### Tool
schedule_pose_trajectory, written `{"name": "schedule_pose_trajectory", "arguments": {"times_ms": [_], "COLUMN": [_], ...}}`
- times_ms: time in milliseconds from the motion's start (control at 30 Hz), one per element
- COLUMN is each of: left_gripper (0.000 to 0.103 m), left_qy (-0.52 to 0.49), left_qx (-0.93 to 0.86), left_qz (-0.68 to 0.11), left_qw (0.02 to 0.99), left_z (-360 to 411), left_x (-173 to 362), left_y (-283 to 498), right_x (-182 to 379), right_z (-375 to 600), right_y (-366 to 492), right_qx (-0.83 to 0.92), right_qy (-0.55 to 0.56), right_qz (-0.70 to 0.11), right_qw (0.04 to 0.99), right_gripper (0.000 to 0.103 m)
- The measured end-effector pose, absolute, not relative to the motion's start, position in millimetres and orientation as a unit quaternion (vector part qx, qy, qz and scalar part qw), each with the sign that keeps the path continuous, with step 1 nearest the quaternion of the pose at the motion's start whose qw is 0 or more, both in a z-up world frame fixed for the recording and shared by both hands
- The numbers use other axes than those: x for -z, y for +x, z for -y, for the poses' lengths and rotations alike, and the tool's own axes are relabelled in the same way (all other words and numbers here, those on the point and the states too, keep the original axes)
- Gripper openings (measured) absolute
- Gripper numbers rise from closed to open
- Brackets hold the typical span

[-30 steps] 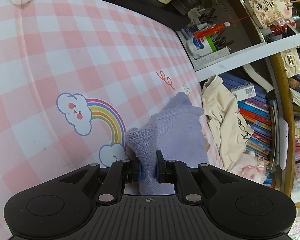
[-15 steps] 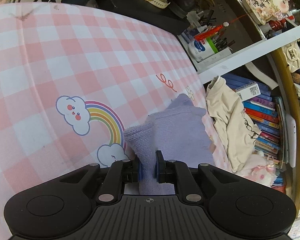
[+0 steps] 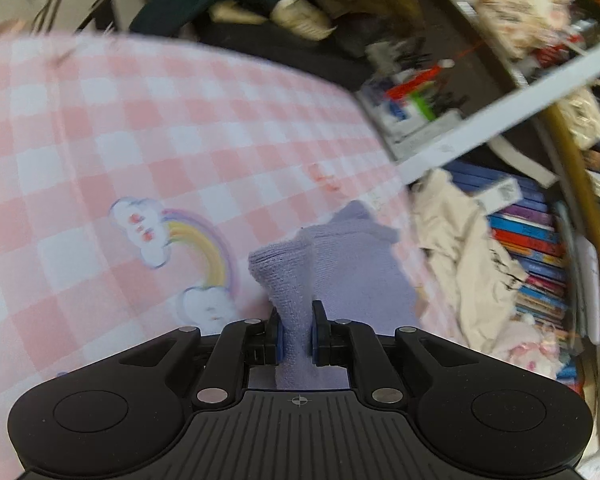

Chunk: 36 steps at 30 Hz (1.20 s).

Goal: Fold clothes

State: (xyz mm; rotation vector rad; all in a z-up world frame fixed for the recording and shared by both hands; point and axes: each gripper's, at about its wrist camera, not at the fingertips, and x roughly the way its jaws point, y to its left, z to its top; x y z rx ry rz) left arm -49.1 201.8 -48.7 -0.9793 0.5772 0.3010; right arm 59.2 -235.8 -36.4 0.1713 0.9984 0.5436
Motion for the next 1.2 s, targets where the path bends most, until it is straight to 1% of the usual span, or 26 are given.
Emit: {"name": "schedule_pose_trajectory", "arguments": {"times_ms": [167, 333, 400, 467, 533, 567, 600, 633, 667, 733, 800, 867, 967, 1033, 1067, 1100, 1133, 1167, 1200], "left_gripper": [0.009, 0.009, 0.010, 0.011, 0.027, 0.030, 0.037, 0.046, 0.051, 0.068, 0.074, 0.075, 0.075, 0.075, 0.075, 0.075, 0.074, 0.074, 0.071], "left_qy": [-0.416, -0.330, -0.285, -0.227, -0.163, -0.134, -0.108, -0.082, -0.057, -0.028, -0.019, -0.025, -0.065, -0.082, -0.082, -0.080, -0.078, -0.074, -0.067], "left_qx": [-0.076, 0.017, 0.059, 0.096, 0.129, 0.145, 0.157, 0.164, 0.161, 0.165, 0.170, 0.175, 0.194, 0.190, 0.175, 0.157, 0.141, 0.125, 0.108], "left_qz": [-0.234, -0.216, -0.227, -0.267, -0.316, -0.343, -0.376, -0.401, -0.414, -0.423, -0.420, -0.419, -0.398, -0.367, -0.352, -0.340, -0.330, -0.329, -0.333], "left_qw": [0.876, 0.919, 0.929, 0.932, 0.926, 0.918, 0.907, 0.898, 0.894, 0.891, 0.891, 0.891, 0.894, 0.907, 0.916, 0.924, 0.930, 0.933, 0.934], "left_z": [-166.8, -98.3, -62.1, -21.5, 20.5, 40.1, 57.6, 72.7, 83.8, 97.2, 102.4, 103.0, 91.9, 80.7, 74.5, 66.4, 57.9, 49.3, 41.6], "left_x": [1.3, -53.9, -66.8, -63.1, -52.8, -44.4, -30.5, -17.8, -6.9, 5.6, 8.3, 5.1, -10.7, -27.1, -35.5, -42.6, -48.3, -50.2, -48.3], "left_y": [-49.2, -46.6, -44.9, -39.4, -32.4, -28.4, -23.8, -20.5, -19.4, -20.0, -23.2, -28.0, -36.4, -44.1, -47.7, -50.9, -53.1, -52.9, -51.5], "right_x": [37.8, 38.1, 38.6, 39.2, 40.3, 41.0, 41.8, 42.8, 43.1, 41.8, 37.7, 32.3, 21.9, 15.8, 13.6, 12.9, 12.5, 13.5, 14.8], "right_z": [239.1, 239.4, 240.4, 241.7, 244.9, 247.2, 249.5, 253.3, 256.8, 264.9, 274.0, 283.8, 299.9, 306.2, 306.7, 304.5, 301.8, 296.9, 290.6], "right_y": [63.3, 65.4, 65.7, 66.4, 69.0, 71.0, 73.0, 75.3, 76.5, 75.8, 73.0, 69.7, 67.0, 67.6, 68.4, 69.0, 69.6, 69.7, 69.7], "right_qx": [-0.273, -0.284, -0.288, -0.291, -0.295, -0.298, -0.301, -0.304, -0.305, -0.307, -0.308, -0.305, -0.298, -0.306, -0.314, -0.322, -0.331, -0.338, -0.342], "right_qy": [0.083, 0.078, 0.080, 0.083, 0.097, 0.108, 0.119, 0.133, 0.144, 0.160, 0.172, 0.186, 0.227, 0.257, 0.269, 0.277, 0.284, 0.288, 0.291], "right_qz": [-0.472, -0.468, -0.468, -0.468, -0.474, -0.479, -0.485, -0.492, -0.497, -0.500, -0.498, -0.494, -0.487, -0.484, -0.486, -0.490, -0.494, -0.501, -0.507], "right_qw": [0.834, 0.833, 0.832, 0.831, 0.824, 0.818, 0.813, 0.805, 0.800, 0.793, 0.792, 0.793, 0.789, 0.778, 0.770, 0.761, 0.752, 0.743, 0.736], "right_gripper": [0.020, 0.020, 0.020, 0.020, 0.019, 0.019, 0.019, 0.019, 0.019, 0.020, 0.023, 0.024, 0.037, 0.038, 0.042, 0.050, 0.054, 0.062, 0.064]}}
